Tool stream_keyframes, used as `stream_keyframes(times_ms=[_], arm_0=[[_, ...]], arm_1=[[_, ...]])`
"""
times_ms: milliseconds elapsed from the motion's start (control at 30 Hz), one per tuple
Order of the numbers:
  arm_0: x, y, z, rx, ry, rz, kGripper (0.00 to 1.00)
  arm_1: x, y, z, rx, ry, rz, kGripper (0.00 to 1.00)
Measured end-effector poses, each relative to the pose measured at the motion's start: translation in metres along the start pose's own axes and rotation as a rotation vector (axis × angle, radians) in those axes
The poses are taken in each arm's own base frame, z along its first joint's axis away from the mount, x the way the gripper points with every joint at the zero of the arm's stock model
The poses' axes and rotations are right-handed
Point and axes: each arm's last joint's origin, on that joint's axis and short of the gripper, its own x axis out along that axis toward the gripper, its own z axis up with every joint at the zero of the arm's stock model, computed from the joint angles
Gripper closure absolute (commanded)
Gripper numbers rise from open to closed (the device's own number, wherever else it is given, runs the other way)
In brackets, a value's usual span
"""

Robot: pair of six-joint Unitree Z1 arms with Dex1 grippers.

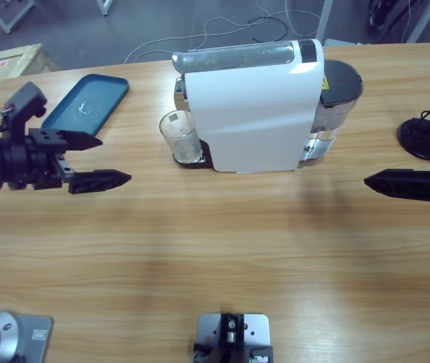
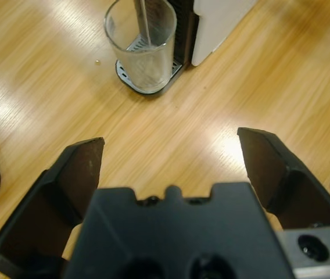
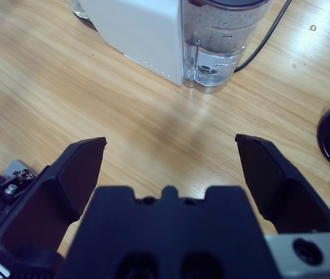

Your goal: Pour coffee

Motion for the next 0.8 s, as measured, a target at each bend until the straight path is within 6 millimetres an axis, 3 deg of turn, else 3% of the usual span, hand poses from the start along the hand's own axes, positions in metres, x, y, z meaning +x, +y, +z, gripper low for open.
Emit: stream_keyframes(times_ms=[800], arm_0=[[0.0001, -0.0004, 0.0002, 0.002, -0.001, -0.002, 0.009]], arm_1=[[-0.0041, -0.0010, -0.0024, 0.001, -0.012, 0.003, 0.000]])
